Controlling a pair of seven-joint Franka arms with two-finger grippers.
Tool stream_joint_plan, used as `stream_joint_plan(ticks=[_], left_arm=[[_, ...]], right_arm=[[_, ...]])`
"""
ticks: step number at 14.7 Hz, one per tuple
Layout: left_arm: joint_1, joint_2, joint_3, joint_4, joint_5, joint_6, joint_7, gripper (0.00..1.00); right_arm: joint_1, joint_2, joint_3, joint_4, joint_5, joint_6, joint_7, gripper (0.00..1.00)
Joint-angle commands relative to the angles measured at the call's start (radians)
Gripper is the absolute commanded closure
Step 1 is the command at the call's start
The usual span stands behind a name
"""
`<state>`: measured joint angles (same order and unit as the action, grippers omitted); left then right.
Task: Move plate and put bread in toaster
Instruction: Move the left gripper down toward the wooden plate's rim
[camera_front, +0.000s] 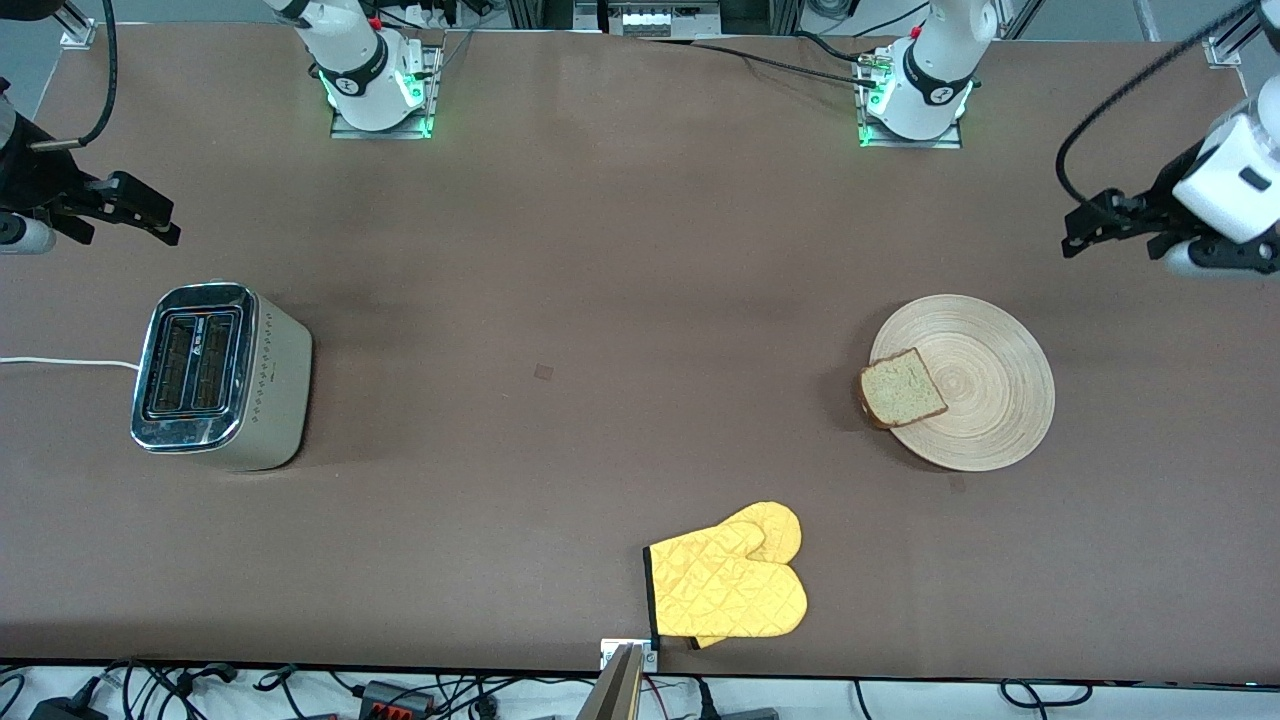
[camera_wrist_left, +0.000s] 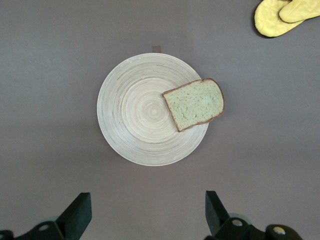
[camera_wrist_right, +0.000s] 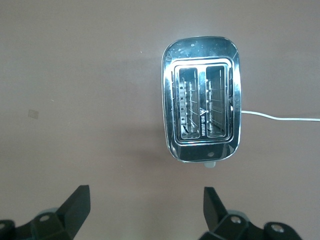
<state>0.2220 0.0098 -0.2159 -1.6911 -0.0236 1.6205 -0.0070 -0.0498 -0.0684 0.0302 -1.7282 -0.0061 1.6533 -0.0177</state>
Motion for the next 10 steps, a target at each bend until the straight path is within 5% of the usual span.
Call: stream_joint_plan(ticks=[1, 4, 10], left_arm=[[0.071, 0.185, 0.007, 0.119, -0.064, -0.028, 0.018, 0.00], [0.245, 0.327, 0.007, 0.129, -0.191, -0.031, 0.180, 0.00], [0.414, 0.619, 0.007, 0.140, -0.323, -0.014, 0.511, 0.00]], right_arm=[[-0.005, -0.007, -0.001, -0.022, 0.008, 0.022, -0.022, 0.00], [-0.005, -0.002, -0.001, -0.021, 0.008, 0.028, -0.022, 0.00], [-0.004, 0.001, -0.001, -0.022, 0.008, 0.033, -0.025, 0.00]])
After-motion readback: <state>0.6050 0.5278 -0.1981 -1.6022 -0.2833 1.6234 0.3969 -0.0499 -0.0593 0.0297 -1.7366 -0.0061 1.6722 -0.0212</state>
